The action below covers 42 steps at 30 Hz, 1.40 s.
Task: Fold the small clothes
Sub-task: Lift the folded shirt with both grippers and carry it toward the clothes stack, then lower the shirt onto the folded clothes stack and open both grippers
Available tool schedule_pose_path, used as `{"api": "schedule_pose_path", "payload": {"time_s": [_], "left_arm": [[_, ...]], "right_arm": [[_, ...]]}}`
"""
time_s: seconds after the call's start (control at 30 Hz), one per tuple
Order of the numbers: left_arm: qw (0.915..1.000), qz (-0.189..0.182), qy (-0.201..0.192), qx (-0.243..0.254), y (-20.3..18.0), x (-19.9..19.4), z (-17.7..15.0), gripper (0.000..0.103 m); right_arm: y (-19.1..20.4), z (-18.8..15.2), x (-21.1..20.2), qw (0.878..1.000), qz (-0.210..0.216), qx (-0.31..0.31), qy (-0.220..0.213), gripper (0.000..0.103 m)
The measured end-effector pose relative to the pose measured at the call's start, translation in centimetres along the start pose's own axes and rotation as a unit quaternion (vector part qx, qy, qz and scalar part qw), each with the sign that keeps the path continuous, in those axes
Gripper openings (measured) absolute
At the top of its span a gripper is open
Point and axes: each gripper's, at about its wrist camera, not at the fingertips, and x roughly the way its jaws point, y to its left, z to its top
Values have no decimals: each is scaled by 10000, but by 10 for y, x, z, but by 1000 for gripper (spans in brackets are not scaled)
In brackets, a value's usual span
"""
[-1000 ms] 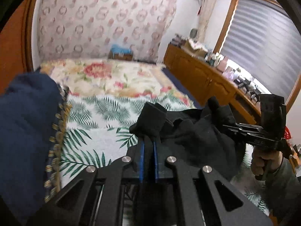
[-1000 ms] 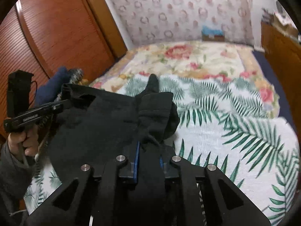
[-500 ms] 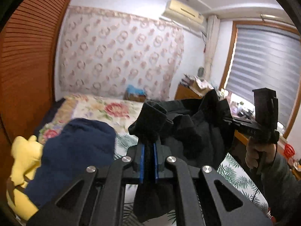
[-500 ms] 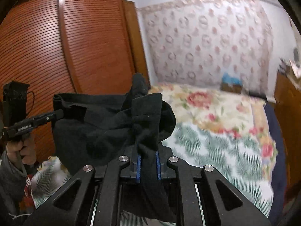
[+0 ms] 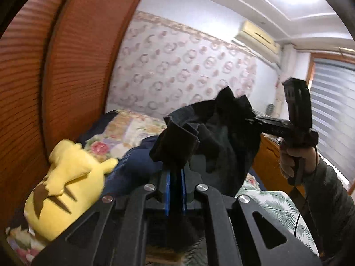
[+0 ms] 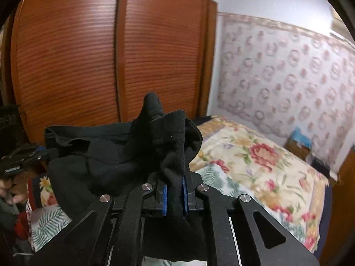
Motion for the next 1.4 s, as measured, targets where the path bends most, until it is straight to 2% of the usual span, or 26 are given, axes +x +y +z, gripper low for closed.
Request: {"api": "schedule_pose_path", "payload": {"time_s": [0.27,0.47,0.57,0.63,0.7,0.77,0.97,1.13,1.2,1.27,1.4], "left_arm": [[9977,484,324,-351,45,7,-39,5],[9951,654,460,-585,60,9,-51,7],[9944,805,554,-406,57,10,-56,7],[9942,814,546,-439,58,8,-56,7],[9940,836,566,-416,58,8,-56,7],[9938,887,580,-335,56,8,-57,7],[9922,987,707,-290,55,11,-61,7],[9913,1073,747,-119,50,9,-60,7],[9904,1147,765,-29,47,8,-60,7],[9898,1207,756,48,45,5,-59,7],[9886,1319,681,254,36,-4,-57,7]], "right_arm": [[32,26,115,9979,276,-267,516,7],[36,29,156,9976,270,103,626,10],[38,26,160,9975,-24,350,618,28],[35,27,153,9980,-113,455,424,46],[33,28,142,9984,-299,448,186,54],[33,28,134,9988,-264,401,92,54],[45,5,127,9991,132,161,371,54],[53,-20,166,9968,89,76,788,55],[47,-31,186,9950,124,277,956,55],[45,-41,199,9951,48,343,925,55],[45,-47,198,9958,33,441,805,56]]}}
